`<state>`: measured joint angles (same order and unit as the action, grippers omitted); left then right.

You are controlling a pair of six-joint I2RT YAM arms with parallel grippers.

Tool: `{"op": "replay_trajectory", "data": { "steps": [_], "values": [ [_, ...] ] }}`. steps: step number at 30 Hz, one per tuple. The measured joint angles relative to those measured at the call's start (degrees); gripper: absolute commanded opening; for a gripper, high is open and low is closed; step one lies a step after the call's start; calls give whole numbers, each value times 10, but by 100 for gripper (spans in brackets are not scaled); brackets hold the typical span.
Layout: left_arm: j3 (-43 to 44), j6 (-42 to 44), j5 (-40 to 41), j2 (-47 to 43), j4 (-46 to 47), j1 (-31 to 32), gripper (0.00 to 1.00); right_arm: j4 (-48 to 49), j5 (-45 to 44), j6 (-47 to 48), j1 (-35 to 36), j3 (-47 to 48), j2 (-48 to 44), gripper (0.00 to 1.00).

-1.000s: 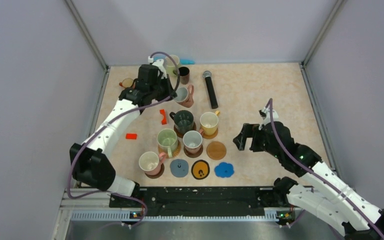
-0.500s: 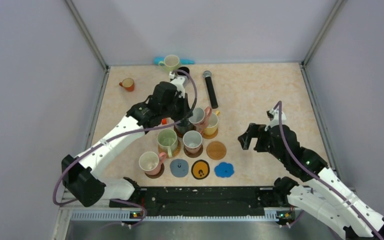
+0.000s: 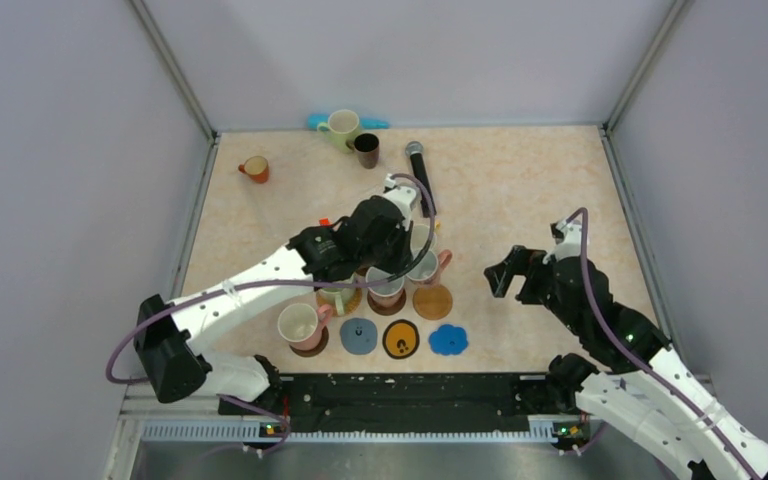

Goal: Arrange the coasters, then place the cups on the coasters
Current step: Place the cup on the coaster.

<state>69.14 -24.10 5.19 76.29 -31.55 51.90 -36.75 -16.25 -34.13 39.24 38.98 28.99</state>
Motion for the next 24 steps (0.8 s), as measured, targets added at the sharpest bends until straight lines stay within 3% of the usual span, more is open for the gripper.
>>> {"op": "replay_trajectory", "data": {
  "steps": [13,24],
  "values": [
    [11,0,44,92,1,56,0,-9,-7,-6,0,0,-18,98],
    [37,0,53,170,-2,67,0,-9,-8,-6,0,-3,-20,98]
  ]
}}
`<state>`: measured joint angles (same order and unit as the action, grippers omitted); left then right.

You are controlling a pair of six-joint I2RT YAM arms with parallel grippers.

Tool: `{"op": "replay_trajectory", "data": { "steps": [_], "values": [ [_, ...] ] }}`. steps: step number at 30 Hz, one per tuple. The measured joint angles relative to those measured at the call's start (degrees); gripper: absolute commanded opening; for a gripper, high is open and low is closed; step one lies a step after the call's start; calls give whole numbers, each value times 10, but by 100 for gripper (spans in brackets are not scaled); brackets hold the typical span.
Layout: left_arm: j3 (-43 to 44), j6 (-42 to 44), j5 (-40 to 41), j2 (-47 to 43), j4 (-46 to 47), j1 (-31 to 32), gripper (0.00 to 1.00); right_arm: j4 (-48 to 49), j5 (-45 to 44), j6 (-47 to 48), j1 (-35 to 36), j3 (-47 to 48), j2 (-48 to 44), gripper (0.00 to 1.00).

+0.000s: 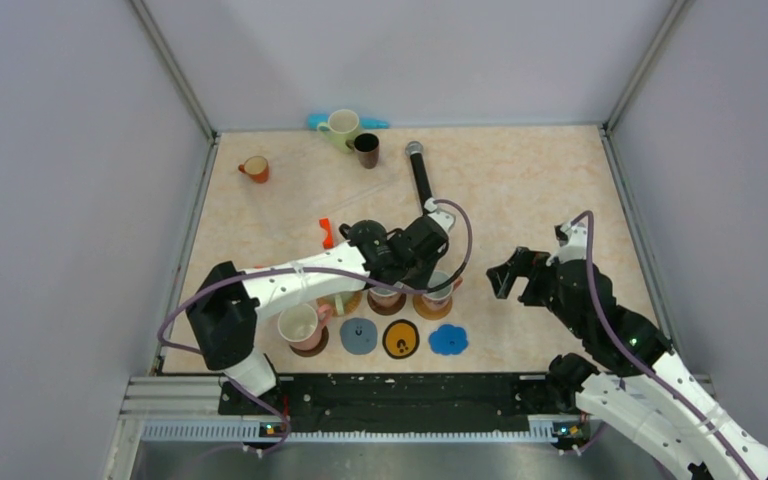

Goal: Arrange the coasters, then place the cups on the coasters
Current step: Place the cup on the coaster.

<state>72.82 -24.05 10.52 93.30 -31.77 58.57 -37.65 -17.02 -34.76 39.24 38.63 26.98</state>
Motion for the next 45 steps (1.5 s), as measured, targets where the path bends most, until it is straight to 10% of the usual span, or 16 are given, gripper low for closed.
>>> {"op": "replay_trajectory", "data": {
  "steps": [45],
  "values": [
    [0,2,42,41,3,6,16,-1,-1,0,0,0,-3,98]
  ]
}}
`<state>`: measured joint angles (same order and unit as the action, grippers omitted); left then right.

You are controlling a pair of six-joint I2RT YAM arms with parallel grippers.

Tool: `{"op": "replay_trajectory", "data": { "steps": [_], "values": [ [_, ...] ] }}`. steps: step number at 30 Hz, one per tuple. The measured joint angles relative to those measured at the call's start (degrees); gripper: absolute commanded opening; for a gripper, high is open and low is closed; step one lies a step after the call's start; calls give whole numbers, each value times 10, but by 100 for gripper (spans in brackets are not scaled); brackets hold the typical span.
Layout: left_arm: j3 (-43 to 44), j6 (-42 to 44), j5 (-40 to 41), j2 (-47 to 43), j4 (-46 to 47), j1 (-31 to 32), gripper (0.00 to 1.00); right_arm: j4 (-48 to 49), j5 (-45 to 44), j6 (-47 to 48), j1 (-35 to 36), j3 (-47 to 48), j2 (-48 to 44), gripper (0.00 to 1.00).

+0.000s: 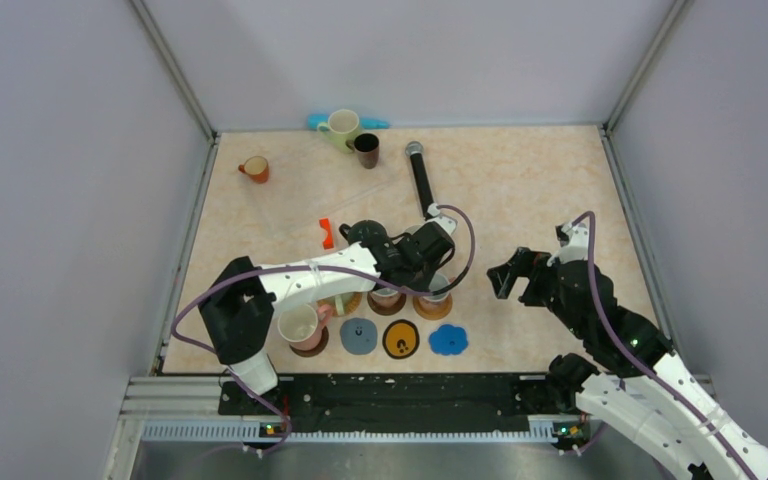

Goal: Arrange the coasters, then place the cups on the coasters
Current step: Place the cup on the coaster.

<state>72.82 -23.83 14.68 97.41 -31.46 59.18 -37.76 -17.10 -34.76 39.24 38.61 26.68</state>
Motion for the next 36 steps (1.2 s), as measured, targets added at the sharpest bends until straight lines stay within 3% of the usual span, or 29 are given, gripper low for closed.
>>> {"op": "replay_trajectory", "data": {
  "steps": [14,18,29,30,31,32,36],
  "values": [
    [0,-5,-5,3,7,0,13,0,0,0,0,0,0,98],
    [0,-6,-5,4,8,0,17,0,0,0,0,0,0,98],
    [11,-18,-5,3,-3,0,53,0,0,0,0,0,-1,98],
    [13,-19,-4,2,-3,0,63,0,0,0,0,0,-1,98],
    [16,-19,-4,-1,-3,0,84,0,0,0,0,0,-1,98],
    [18,-17,-4,-5,-4,0,97,0,0,0,0,0,-1,98],
    [29,-17,6,-36,-10,0,99,0,0,0,0,0,-1,98]
  ]
}}
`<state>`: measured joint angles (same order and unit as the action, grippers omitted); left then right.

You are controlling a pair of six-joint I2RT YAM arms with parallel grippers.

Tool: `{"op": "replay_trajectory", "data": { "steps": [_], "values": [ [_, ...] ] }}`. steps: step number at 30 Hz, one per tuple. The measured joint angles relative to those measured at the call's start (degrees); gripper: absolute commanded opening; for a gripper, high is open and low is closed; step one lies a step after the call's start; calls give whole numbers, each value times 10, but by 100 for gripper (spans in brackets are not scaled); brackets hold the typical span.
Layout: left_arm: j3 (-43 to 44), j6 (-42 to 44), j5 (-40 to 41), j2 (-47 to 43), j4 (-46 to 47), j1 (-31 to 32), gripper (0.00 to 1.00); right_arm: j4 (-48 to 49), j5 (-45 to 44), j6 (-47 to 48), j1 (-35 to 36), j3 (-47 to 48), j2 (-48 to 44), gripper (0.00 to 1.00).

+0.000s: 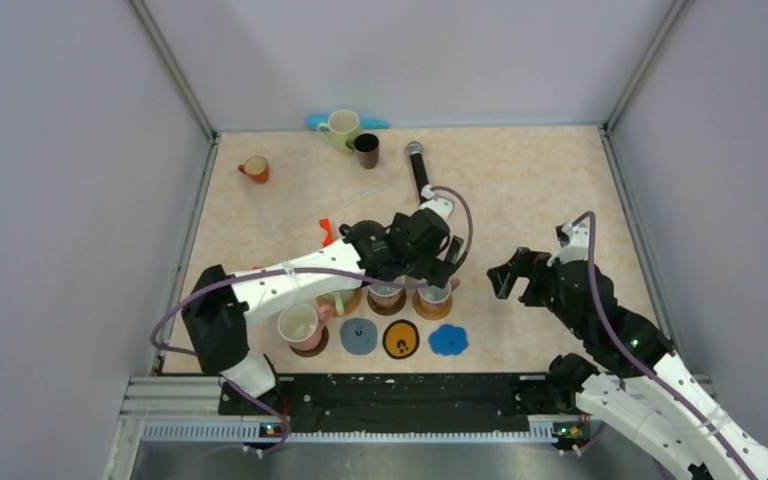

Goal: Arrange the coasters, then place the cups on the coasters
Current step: Place the cup on the coaster, then pick up the cup from the tray.

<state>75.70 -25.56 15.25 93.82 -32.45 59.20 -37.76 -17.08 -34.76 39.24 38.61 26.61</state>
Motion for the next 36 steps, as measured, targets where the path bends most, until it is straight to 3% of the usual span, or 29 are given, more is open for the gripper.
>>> {"op": "replay_trajectory", "data": {
  "steps": [7,13,18,25,29,36],
  "values": [
    [42,22,64,-59,-10,-31,99,0,0,0,0,0,0,98],
    [48,27,52,-89,13,-205,98,1,2,0,0,-4,0,98],
    [49,8,76,-80,51,-340,86,4,6,1,0,-7,1,98],
    [93,-88,25,10,120,-464,63,4,12,2,0,-7,8,99],
    [127,-135,-12,83,162,-504,61,4,17,2,0,-7,17,98],
    [250,-175,-71,221,208,-518,60,4,19,2,0,-7,38,98]
  ]
}}
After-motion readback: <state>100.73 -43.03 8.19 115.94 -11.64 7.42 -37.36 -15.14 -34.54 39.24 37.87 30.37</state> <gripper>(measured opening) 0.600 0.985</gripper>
